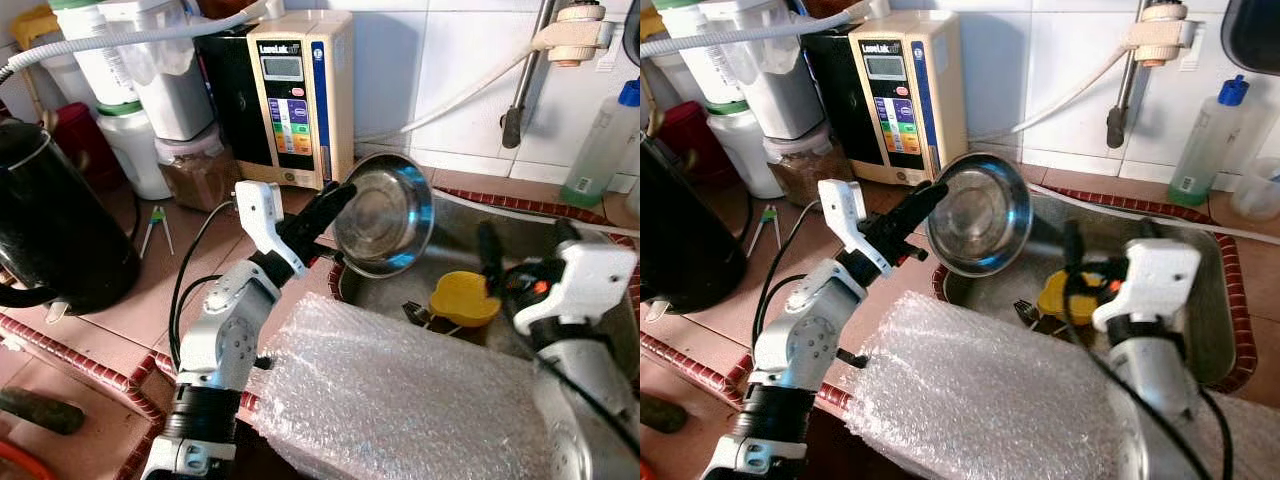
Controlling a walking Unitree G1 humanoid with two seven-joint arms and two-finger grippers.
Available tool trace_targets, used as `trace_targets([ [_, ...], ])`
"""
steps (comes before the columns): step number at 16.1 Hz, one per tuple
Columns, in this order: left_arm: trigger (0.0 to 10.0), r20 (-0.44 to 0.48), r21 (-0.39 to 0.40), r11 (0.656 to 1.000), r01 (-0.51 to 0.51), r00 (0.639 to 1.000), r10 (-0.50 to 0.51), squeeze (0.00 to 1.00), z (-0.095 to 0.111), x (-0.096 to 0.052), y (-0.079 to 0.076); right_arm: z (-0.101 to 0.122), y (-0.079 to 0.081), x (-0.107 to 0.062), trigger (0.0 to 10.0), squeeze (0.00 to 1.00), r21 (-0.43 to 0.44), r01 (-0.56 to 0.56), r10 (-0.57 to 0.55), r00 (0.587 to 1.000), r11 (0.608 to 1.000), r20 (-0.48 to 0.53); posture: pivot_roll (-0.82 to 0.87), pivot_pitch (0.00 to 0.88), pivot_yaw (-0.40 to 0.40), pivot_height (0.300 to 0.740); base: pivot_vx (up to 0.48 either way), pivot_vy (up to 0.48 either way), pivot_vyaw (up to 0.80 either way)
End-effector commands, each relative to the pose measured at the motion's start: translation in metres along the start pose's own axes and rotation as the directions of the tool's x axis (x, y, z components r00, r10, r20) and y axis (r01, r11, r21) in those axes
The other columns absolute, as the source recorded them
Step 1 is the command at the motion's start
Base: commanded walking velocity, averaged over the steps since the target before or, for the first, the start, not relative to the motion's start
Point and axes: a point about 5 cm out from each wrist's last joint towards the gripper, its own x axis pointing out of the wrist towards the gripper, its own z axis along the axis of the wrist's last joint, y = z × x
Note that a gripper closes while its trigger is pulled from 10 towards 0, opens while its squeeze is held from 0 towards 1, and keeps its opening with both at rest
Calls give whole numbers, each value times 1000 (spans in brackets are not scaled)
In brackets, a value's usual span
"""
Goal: Kitchen organization
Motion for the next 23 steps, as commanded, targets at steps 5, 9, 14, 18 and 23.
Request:
trace_targets([
  [5,0,5,-46,995,88,996,-88,0,5,1,-13,1,5,16,10000,0,202,-89,86,996,975,23,-75,0,122,740,0,0,0],
  [9,0,-6,-68,992,104,994,-105,0,4,0,-17,-12,28,13,10000,0,247,-198,212,977,948,-28,-73,0,120,740,0,0,0],
  [14,0,3,-82,991,106,994,-106,0,7,1,-19,-32,33,13,0,0,273,-183,221,969,944,-115,-75,0,117,740,0,0,0],
  [18,0,7,-88,990,110,994,-110,0,8,1,-20,-41,29,18,0,0,307,-167,220,964,937,-150,-74,0,111,740,0,0,0],
  [23,0,9,-96,989,112,994,-111,0,8,-1,-22,-48,34,25,0,0,356,-193,264,951,914,-162,-69,1,107,740,0,0,0],
])
